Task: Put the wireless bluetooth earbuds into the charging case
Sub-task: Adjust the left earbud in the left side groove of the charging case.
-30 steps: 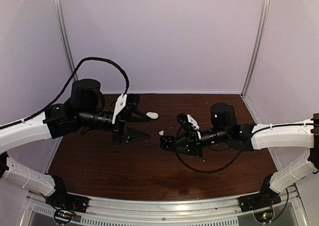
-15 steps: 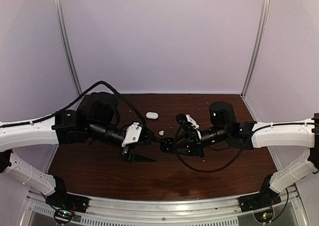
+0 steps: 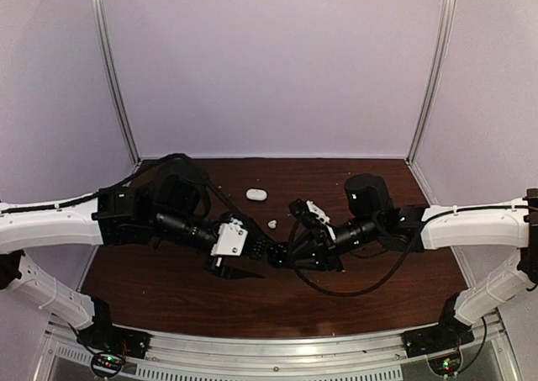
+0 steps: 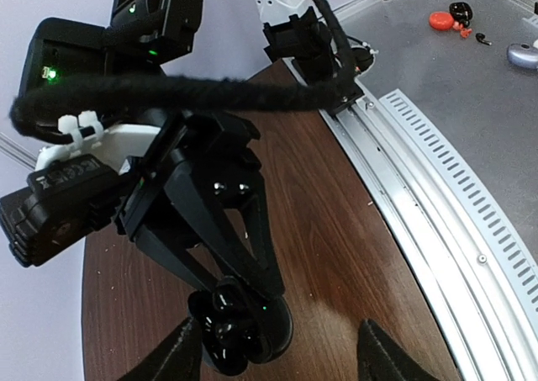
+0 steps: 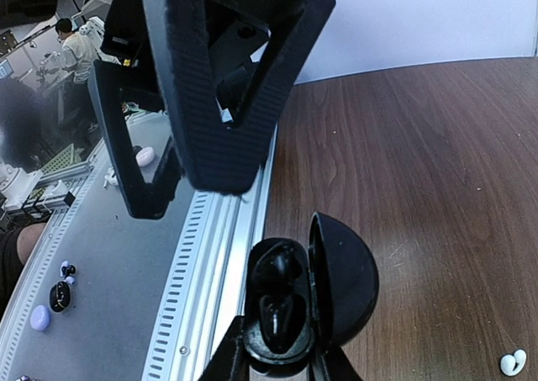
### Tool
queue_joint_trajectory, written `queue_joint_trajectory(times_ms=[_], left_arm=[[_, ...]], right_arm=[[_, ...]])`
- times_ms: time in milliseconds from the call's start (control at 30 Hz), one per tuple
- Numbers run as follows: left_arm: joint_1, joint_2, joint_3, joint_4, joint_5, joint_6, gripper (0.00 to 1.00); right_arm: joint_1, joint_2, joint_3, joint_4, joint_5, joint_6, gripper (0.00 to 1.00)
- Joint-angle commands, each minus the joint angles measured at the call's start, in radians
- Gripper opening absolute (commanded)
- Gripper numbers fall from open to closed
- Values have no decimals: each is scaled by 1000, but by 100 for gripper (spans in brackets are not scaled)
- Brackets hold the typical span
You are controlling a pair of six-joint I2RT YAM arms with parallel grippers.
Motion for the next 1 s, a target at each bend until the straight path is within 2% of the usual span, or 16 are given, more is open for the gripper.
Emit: queue_joint_trajectory(times_ms=[0,533,967], left_arm=[[-16,24,34,-7,-44,42,65],[-40,65,40,-30,-115,61,63],[-58,73,50,-74,-148,88,50]], right_arm=[[15,19,42,-10,-23,-2,5],[37,32,58,-46,-12,-16,4],[36,23,67,-42,1,-8,4]])
